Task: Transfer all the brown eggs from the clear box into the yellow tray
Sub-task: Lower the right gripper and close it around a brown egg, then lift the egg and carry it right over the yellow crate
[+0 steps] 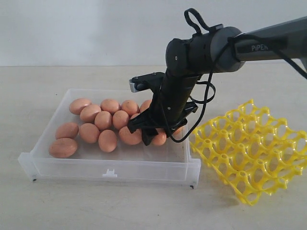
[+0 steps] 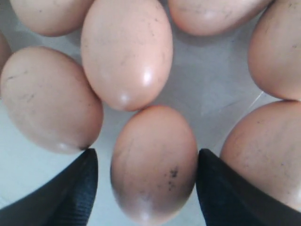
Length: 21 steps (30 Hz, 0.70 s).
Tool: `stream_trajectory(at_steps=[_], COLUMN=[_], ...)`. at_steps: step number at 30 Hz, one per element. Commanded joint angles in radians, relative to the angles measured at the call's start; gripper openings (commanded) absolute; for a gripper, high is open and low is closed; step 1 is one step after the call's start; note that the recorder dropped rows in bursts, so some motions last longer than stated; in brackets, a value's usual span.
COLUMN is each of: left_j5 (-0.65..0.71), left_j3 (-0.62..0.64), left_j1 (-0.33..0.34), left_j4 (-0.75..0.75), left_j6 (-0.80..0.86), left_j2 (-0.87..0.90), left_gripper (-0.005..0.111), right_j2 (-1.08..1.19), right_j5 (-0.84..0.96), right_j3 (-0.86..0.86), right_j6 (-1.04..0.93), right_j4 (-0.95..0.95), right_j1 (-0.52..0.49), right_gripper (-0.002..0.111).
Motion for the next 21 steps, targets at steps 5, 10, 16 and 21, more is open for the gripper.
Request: stream_trajectory(at_steps=[5,10,16,21], left_j5=[-0.006,-0.006,-0.006,-0.006], left_j3=[0.003,0.003,0.003,0.003], left_j1=[0.001,0.001,0.001,0.001], left_j4=[0.002,0.002,0.002,0.002], left_j6=[0.002,0.002,0.002,0.002], left_j2=[0.003,0.003,0.003,0.003], left_gripper=[-0.004,-0.004,-0.004,-0.004], right_j2=[0.010,0.010,-0.011,-0.083], right_j5=[-0.013,-0.005,0.011,-0.029], right_j3=[-0.006,-0.006,-0.006,0.015], right_j6=[-0.017,-0.017,-0.008,-0.008], right_j4=[-0.010,-0.010,-0.010,-0.033], right_j1=[0.001,0.001,0.001,0.001], right_gripper=[0.059,0.041,0.001,0.006])
